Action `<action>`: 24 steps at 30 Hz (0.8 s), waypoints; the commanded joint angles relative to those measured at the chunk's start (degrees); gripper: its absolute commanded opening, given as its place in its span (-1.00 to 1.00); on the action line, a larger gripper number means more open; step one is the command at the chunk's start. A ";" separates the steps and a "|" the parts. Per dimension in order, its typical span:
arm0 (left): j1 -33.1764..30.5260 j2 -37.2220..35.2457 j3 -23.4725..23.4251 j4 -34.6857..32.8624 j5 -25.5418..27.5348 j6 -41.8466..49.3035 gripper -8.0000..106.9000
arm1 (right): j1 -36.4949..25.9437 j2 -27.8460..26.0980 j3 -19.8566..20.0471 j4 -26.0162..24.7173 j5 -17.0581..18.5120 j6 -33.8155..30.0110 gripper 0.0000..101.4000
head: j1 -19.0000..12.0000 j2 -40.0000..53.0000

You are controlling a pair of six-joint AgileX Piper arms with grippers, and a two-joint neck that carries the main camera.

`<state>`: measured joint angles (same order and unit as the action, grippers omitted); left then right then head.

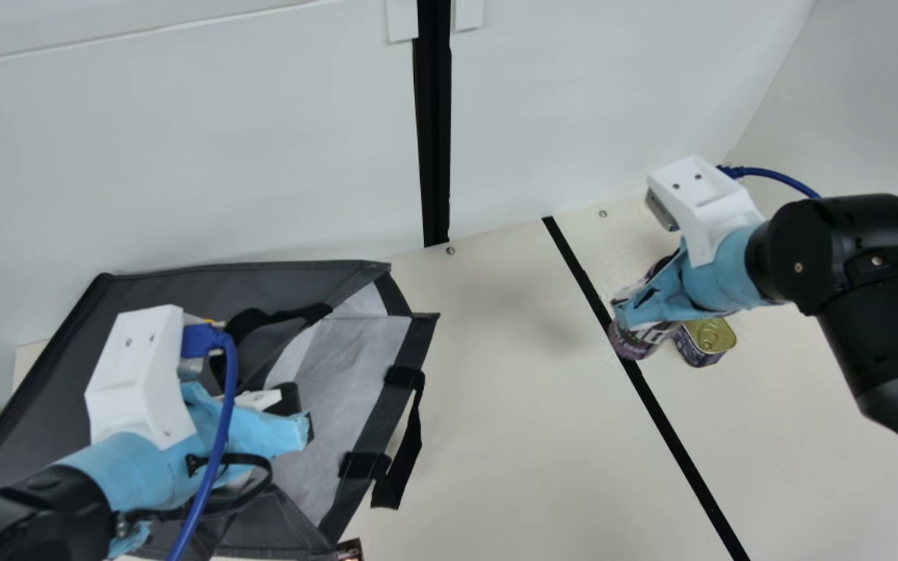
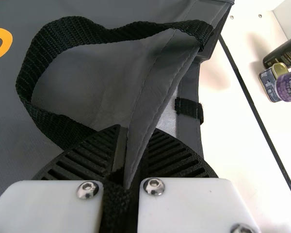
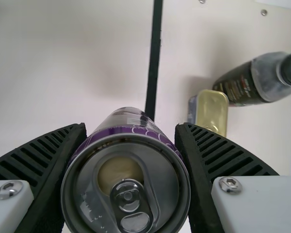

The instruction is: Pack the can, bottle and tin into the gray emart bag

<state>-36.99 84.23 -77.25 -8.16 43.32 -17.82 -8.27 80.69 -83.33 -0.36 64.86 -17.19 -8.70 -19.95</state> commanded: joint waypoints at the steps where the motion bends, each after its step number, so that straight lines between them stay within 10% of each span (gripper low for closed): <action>1: 0.00 0.00 0.00 0.00 0.00 0.00 -0.68 | 1.43 0.22 -0.31 -0.10 0.16 0.14 -1.00 | -1.30 -0.05; 24: 0.00 0.00 0.00 0.00 0.00 0.00 -0.68 | 10.43 0.57 -2.49 2.26 2.46 -0.48 -1.00 | -1.30 -0.05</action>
<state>-36.99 84.23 -77.25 -8.16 43.32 -17.82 1.95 81.26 -85.94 1.86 67.16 -17.55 -8.70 -19.95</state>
